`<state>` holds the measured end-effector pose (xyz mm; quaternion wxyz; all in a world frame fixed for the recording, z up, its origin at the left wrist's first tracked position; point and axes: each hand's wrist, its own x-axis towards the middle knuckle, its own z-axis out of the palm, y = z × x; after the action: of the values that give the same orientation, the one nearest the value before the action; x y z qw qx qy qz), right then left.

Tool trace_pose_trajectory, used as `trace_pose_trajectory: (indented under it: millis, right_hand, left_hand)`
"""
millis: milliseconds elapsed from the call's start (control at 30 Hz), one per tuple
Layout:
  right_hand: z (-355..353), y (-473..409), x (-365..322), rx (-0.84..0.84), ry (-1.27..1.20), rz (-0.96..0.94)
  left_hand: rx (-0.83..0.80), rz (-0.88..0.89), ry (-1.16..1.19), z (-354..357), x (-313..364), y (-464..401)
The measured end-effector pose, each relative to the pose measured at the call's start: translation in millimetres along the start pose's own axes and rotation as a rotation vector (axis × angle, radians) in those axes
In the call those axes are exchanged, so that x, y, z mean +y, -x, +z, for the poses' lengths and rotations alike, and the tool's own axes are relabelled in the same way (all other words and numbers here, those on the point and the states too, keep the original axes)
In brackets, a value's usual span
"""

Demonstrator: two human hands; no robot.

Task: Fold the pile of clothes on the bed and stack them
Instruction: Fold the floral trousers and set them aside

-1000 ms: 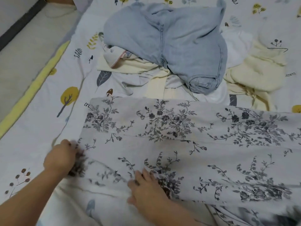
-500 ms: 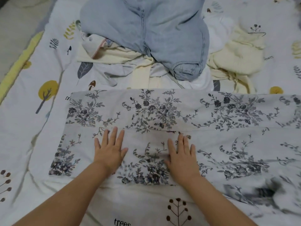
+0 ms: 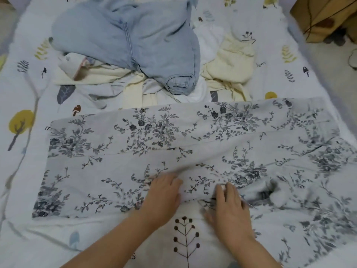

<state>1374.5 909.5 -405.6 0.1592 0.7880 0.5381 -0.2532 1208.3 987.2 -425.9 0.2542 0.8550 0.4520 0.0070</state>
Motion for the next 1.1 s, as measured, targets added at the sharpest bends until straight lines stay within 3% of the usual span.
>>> trace_pose_trajectory:
  millis: [100,200,467,667,767,900,967,1100]
  right_hand:
    - [7.4,12.2,5.2,0.057,0.049,0.038]
    - [7.0,14.9,14.6,0.056,0.101,-0.089]
    - [-55.5,39.4,53.8,0.081,-0.027,-0.389]
    - [-88.4,76.8,86.4,0.081,-0.206,-0.539]
    - [-99.8,91.2,101.3,0.037,-0.374,-0.578]
    - [-113.0,100.6,121.4,-0.085,-0.670,-0.508]
    - [-116.9,97.0,133.1,-0.061,-0.780,-0.366]
    - [-113.2,84.1,133.8,0.030,-0.708,-0.251]
  left_hand:
    - [0.047,0.159,0.068,2.5,31.7,5.4]
    - [0.058,0.224,0.099,9.1,51.1,12.5]
    - [0.052,0.090,0.139,23.1,73.2,20.3]
    - [0.056,-0.102,0.022,13.4,71.9,18.2]
    - [0.158,-0.043,0.094,1.4,86.7,27.0]
    - [0.203,0.244,0.076,-10.6,117.4,38.9]
    - [0.110,0.138,0.259,-28.1,119.7,43.7]
    - [-0.042,-0.024,0.463,-79.8,116.9,49.6]
